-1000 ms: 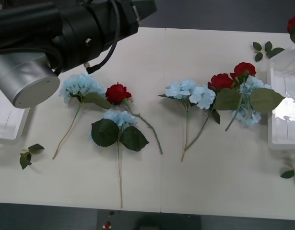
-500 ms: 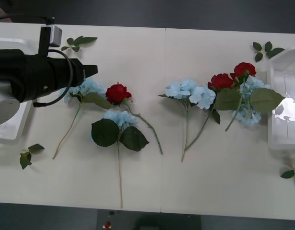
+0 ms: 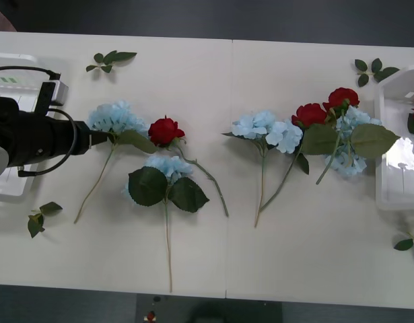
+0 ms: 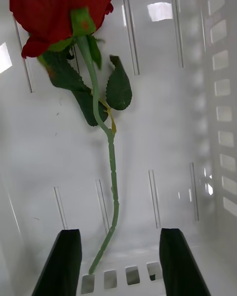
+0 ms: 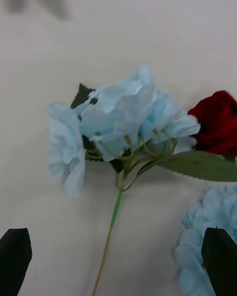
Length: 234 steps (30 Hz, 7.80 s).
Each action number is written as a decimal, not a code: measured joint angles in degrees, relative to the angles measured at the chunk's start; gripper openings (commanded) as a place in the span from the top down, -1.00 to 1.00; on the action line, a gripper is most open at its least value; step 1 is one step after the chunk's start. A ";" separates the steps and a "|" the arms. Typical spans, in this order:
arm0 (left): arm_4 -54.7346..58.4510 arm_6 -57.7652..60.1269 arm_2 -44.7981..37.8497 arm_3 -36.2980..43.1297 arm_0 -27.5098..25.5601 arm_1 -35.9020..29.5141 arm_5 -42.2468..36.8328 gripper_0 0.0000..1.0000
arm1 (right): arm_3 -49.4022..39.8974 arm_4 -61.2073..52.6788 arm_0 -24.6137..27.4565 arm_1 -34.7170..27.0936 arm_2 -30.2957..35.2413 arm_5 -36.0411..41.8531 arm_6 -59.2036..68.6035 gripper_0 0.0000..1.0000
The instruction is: Put the red flowers into the right box and the blue flowers into the left box
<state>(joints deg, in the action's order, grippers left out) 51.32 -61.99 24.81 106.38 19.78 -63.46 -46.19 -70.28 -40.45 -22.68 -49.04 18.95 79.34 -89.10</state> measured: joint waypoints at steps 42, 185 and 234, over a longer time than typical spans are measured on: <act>-3.64 -3.42 19.34 -21.89 15.16 11.50 -0.91 -1.00 | -8.80 -2.59 -19.16 12.14 -6.93 30.75 37.40 -1.00; 44.69 -31.10 -15.89 0.88 5.64 13.29 -10.05 -1.00 | -45.89 -34.40 -9.05 28.11 -1.54 7.32 7.24 1.00; 60.40 -19.24 -16.54 2.94 11.00 23.40 -17.03 -1.00 | -35.70 -41.92 -18.01 30.47 -24.89 -23.50 5.71 1.00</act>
<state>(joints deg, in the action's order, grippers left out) 111.72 -81.23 8.27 109.32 30.78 -40.06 -63.22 -105.98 -82.37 -40.70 -18.57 -5.94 55.84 -83.39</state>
